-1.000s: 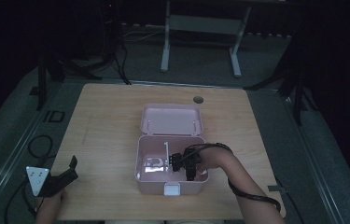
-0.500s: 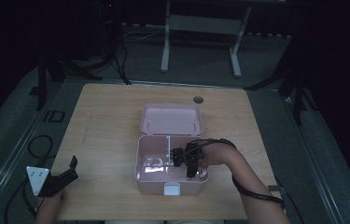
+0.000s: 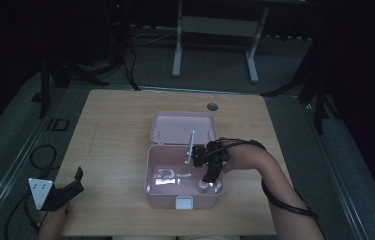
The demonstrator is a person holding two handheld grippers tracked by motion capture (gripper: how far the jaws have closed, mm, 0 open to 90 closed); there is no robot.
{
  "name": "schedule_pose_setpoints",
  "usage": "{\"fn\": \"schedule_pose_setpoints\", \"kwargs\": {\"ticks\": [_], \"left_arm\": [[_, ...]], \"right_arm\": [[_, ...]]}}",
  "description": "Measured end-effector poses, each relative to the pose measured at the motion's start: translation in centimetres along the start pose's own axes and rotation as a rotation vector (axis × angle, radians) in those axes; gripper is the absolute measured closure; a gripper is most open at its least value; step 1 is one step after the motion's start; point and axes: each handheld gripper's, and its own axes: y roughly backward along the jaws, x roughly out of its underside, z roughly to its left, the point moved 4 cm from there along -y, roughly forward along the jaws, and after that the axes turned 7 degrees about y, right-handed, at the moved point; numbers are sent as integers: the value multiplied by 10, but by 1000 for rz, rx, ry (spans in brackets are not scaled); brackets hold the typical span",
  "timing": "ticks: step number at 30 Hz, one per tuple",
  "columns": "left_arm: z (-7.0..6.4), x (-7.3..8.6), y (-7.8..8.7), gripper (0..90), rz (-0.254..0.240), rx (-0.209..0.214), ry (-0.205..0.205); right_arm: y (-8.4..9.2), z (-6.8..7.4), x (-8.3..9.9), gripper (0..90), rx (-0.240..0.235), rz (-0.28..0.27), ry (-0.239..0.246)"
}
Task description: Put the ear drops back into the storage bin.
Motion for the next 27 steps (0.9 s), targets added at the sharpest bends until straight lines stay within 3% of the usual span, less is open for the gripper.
{"fn": "schedule_pose_setpoints", "kwargs": {"ticks": [1, 2, 3, 8, 14, 24, 27], "left_arm": [[0, 0, 0, 4, -1, 0, 1], [0, 0, 0, 4, -1, 0, 1], [0, 0, 0, 4, 0, -1, -2], [0, 0, 0, 4, 0, -1, -5], [0, 0, 0, 4, 2, -1, -4], [0, 0, 0, 4, 2, -2, -4], [0, 0, 0, 4, 2, -3, -4]], "right_arm": [[8, -3, 6, 299, -7, -20, -48], [8, -3, 6, 299, -7, -20, -48], [13, -4, 11, 236, -8, -36, -76], [23, -6, 23, 142, 9, -80, -92], [30, -11, 41, 138, 77, -113, -134], [21, -11, 74, 142, 85, -109, -188], [15, -12, 87, 142, 92, -113, -226]]}}
